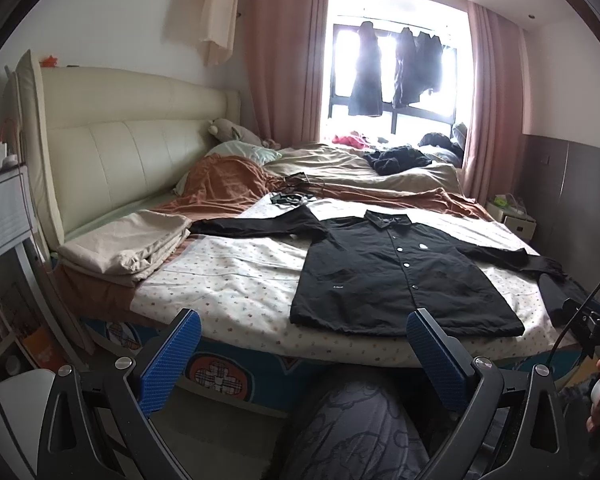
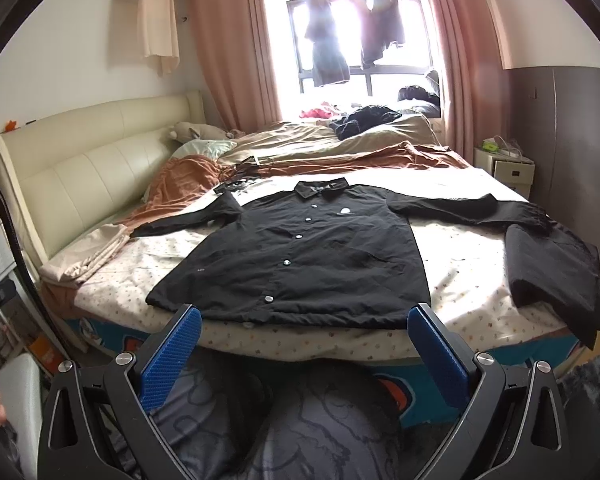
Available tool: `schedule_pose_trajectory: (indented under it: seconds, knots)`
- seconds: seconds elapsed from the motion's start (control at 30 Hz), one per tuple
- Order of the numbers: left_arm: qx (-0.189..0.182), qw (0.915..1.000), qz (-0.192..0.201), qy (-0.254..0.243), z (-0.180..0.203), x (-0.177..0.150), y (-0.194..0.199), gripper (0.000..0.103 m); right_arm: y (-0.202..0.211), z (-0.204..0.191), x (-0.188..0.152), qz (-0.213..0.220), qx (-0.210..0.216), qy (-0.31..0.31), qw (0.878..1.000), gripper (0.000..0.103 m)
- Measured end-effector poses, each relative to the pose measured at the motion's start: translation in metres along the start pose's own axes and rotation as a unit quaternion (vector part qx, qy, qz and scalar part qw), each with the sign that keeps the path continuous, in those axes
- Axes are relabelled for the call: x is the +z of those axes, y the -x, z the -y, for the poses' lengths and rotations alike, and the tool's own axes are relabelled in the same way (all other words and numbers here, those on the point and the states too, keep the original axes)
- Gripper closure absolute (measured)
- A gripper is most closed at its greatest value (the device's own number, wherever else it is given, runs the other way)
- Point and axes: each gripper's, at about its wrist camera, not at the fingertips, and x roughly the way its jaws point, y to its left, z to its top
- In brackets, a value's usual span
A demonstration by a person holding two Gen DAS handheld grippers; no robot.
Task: Fold large clothes
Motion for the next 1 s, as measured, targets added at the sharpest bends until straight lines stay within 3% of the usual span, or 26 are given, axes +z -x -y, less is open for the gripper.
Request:
schedule_pose_trajectory:
  seconds: [1.0]
  knots:
    - [-0.007, 0.9999, 0.008, -0.004, 0.008, -0.003, 0.009, 0.0, 0.007, -0.011, -0.001, 0.004, -0.001, 0.013, 1.0, 0.0]
